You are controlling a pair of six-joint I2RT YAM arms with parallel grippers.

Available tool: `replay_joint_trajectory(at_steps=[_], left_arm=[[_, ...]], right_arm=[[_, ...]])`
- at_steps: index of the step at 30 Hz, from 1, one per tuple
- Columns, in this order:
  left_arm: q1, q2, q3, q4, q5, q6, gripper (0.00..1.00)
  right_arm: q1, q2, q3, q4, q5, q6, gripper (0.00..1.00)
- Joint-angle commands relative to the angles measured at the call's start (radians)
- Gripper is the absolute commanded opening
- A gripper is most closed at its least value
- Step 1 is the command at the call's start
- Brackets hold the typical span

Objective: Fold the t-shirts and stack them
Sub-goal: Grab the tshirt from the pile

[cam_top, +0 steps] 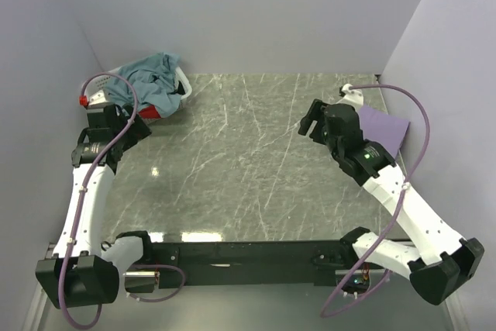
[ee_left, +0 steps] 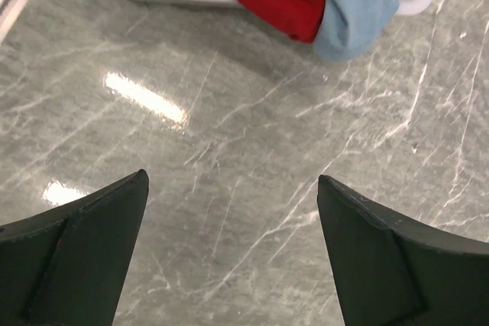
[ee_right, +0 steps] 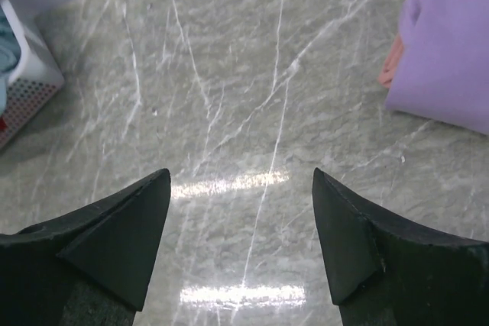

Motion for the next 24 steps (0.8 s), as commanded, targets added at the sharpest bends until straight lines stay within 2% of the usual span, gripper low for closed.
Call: replay_joint_trajectory(at_steps=[1, 6, 11, 16, 19, 20, 22, 24], left_arm=[[-0.003, -0.015, 0.062, 0.053, -0.031, 0.037, 0.98], [-0.003, -0.015, 0.081, 0.117, 0.009, 0.089, 0.96], [-0.003, -0.032, 0.081, 0.185, 0.008, 0.089, 0.98], [-0.003, 0.004, 0.074, 0.326, 0.02, 0.084, 0.99], [0.014, 0.118, 0.156, 0.314, 0.021, 0.078, 0.99], [0.026, 0.202, 0.186, 0.295, 0.035, 0.064, 0.99], [0.071, 0.296, 0.295, 0.227, 0.104, 0.05, 0.99], [0.091, 0.433, 0.407, 0.19, 0.11, 0.04, 0.99]], right_arm=[[-0.003, -0.06, -0.026, 0.052, 0.095, 0.023, 0.82], [-0.003, -0.097, -0.046, 0.089, 0.139, 0.004, 0.86], [-0.003, -0.085, -0.032, 0.127, 0.112, -0.042, 0.9], [-0.004, -0.054, 0.022, 0.126, 0.138, -0.036, 0.97], [-0.004, -0.057, 0.025, 0.141, 0.154, -0.032, 1.0], [-0.003, -0.06, 0.023, 0.145, 0.159, -0.033, 1.0], [-0.003, -0.069, 0.02, 0.152, 0.174, -0.033, 1.0], [-0.003, -0.08, 0.017, 0.146, 0.203, -0.032, 1.0]])
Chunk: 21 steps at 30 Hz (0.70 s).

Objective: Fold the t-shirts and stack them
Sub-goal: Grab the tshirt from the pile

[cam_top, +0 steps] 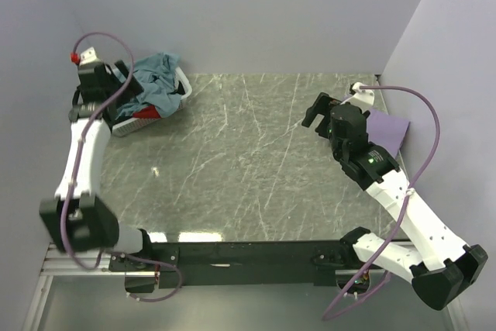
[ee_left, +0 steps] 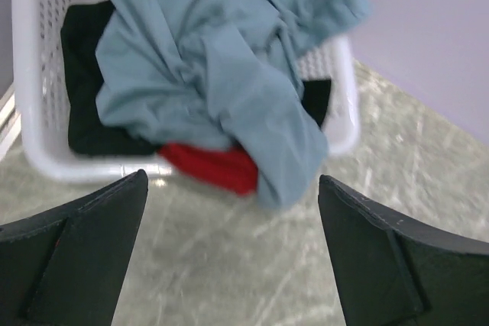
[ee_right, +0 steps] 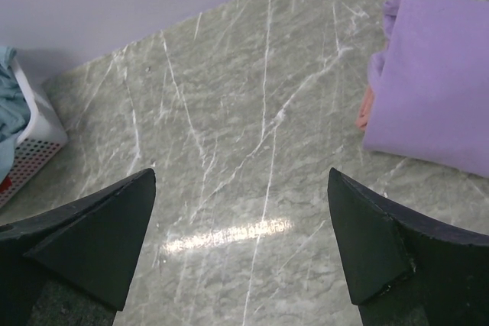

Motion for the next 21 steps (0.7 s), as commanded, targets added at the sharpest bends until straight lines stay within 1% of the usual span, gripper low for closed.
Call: replay_joint_trajectory(at_steps=[1, 2, 4, 6, 10, 17, 19, 20, 21], left_arm=[[0.045, 0.163, 0.158, -0.056, 0.055, -0.016, 0.99], [0.047, 0.228, 0.186, -0.064, 0.062, -0.014, 0.99], [0.049, 0.311, 0.249, -0.053, 0.094, 0.0, 0.99], [0.05, 0.364, 0.31, -0.053, 0.134, 0.007, 1.0], [0.05, 0.515, 0.419, -0.11, 0.158, -0.003, 1.0], [0.052, 0.655, 0.51, -0.116, 0.178, -0.019, 0.98], [0.052, 0.7, 0.528, -0.133, 0.198, -0.023, 0.94], [0.052, 0.714, 0.559, -0.145, 0.203, -0.023, 0.89], [0.053, 0.727, 0.574, -0.159, 0.209, -0.022, 0.71]], right_arm=[[-0.003, -0.041, 0.035, 0.04, 0.081, 0.001, 1.0], [-0.004, -0.052, 0.019, 0.044, 0.093, -0.002, 1.0], [-0.004, -0.088, -0.008, 0.061, 0.111, 0.01, 1.0], [-0.004, -0.114, -0.05, 0.081, 0.111, 0.016, 1.0], [-0.006, -0.159, -0.097, 0.08, 0.116, 0.038, 1.0], [-0.006, -0.138, -0.094, 0.064, 0.113, 0.035, 1.0], [-0.006, -0.119, -0.086, 0.063, 0.11, 0.033, 1.0], [-0.006, -0.115, -0.078, 0.061, 0.108, 0.032, 1.0], [-0.006, -0.109, -0.075, 0.06, 0.099, 0.03, 1.0]])
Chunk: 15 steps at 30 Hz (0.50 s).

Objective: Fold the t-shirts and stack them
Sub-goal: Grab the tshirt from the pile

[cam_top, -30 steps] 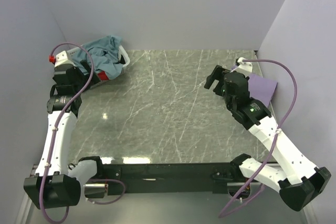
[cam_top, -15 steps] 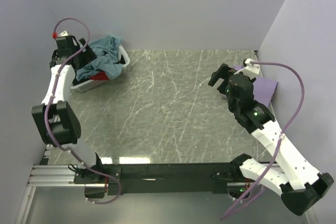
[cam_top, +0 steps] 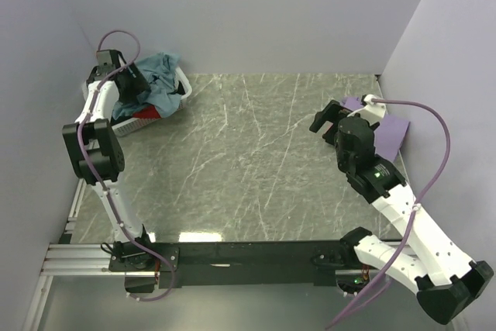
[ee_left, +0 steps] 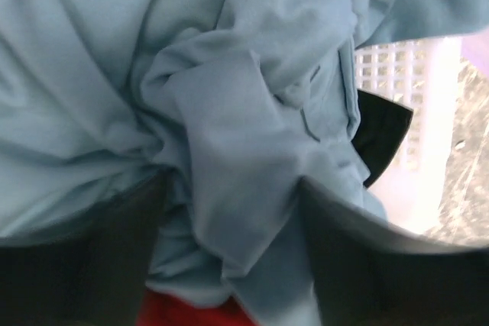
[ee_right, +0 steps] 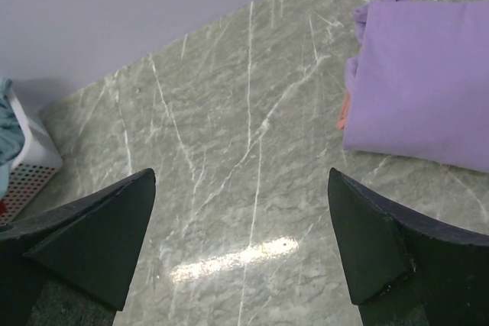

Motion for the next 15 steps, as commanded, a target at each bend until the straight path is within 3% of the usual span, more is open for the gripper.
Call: replay_joint_trajectory(at_steps=[1, 2, 6, 15], left_arm=[[0.0, 0.037, 0.088, -0.045, 0.052, -0.004, 0.6], [0.0, 0.034, 0.092, -0.044, 0.051, -0.01, 0.37], [0.0, -0.016, 0.096, -0.03, 0.016, -0.036, 0.07], [0.0, -0.169, 0.203, -0.058, -0.063, -0.047, 0.03]], right_arm=[[-0.007, 0.022, 0.031, 0.02, 0.017, 0.004, 1.0], [-0.006, 0.027, 0.039, 0.018, 0.014, 0.002, 1.0], [-0.007, 0.036, 0.037, 0.012, -0.003, 0.007, 0.99], [-0.007, 0.074, 0.05, 0.011, -0.054, 0.005, 0.99]])
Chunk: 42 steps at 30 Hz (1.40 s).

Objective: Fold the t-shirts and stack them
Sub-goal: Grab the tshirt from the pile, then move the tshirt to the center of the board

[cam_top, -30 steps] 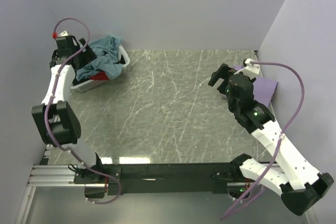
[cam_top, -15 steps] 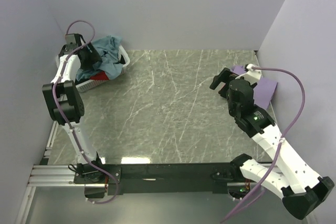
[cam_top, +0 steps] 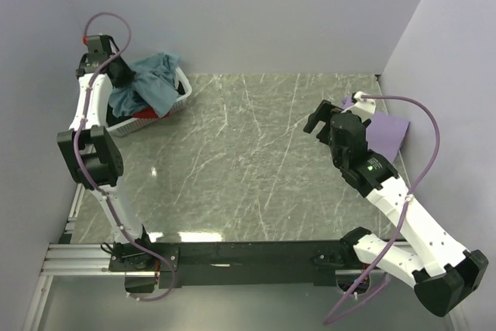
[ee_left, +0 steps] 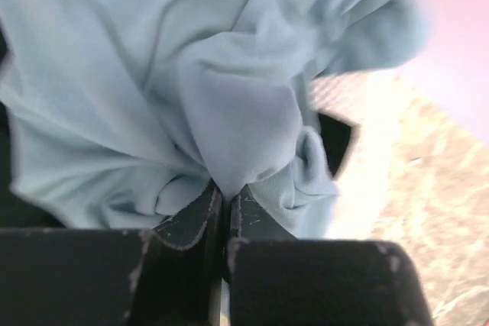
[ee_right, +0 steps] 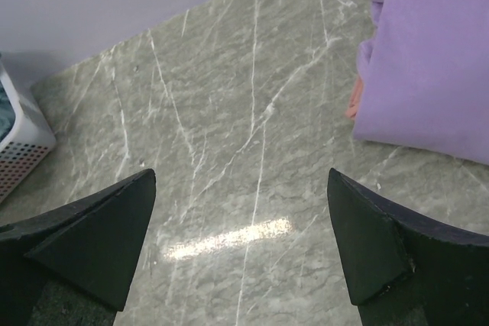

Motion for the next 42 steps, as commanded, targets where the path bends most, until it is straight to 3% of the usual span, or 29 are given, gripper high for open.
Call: replay_joint_trajectory(at_steps=[1, 5, 12, 15, 20, 23, 28, 33, 36, 38, 39, 40, 42], left_arm=[[0.0, -0.178, 0.085, 0.04, -0.031, -0.024, 0.01], [0.001, -0.287, 0.025, 0.103, -0.068, -0.088, 0.0], [0.0, -0.566, -0.213, 0.314, -0.1, -0.183, 0.0], [-0.002, -0.634, -0.207, 0.345, -0.08, -0.18, 0.0], [-0.008, -0.643, -0.078, 0.387, 0.108, -0.151, 0.0], [-0.043, -0.611, 0.028, 0.393, 0.22, -0.125, 0.0], [-0.173, -0.585, 0.144, 0.382, 0.268, -0.137, 0.0], [-0.305, -0.668, 0.025, 0.433, 0.2, -0.245, 0.0], [-0.358, -0.703, -0.131, 0.42, 0.182, -0.271, 0.0], [-0.37, -0.712, -0.19, 0.33, 0.161, -0.298, 0.14], [-0.373, -0.712, -0.222, 0.284, 0.147, -0.323, 0.25], [-0.373, -0.712, -0.281, 0.244, 0.116, -0.331, 0.48], [-0.375, -0.709, -0.386, 0.157, 0.096, -0.319, 0.66]], right_arm=[[-0.007, 0.018, 0.052, 0.011, -0.014, 0.002, 0.98], [-0.009, 0.037, 0.067, 0.0, -0.036, 0.0, 0.98], [-0.009, 0.034, 0.064, -0.026, -0.039, 0.008, 0.97], [-0.007, 0.026, 0.052, -0.019, -0.048, 0.008, 0.97], [-0.009, 0.029, 0.049, 0.0, -0.077, 0.002, 0.97], [-0.007, 0.045, 0.059, 0.0, -0.102, -0.001, 0.96], [-0.007, 0.051, 0.065, -0.011, -0.114, -0.001, 0.96], [-0.007, 0.016, 0.044, -0.026, -0.102, 0.008, 0.96], [-0.007, -0.006, 0.018, -0.031, -0.094, 0.016, 0.96], [-0.007, -0.014, 0.012, -0.032, -0.091, 0.02, 0.96], [-0.006, -0.015, 0.007, -0.035, -0.091, 0.02, 0.96], [-0.009, -0.014, 0.007, -0.04, -0.094, 0.022, 0.96], [-0.007, -0.006, 0.006, -0.042, -0.1, 0.022, 0.96]])
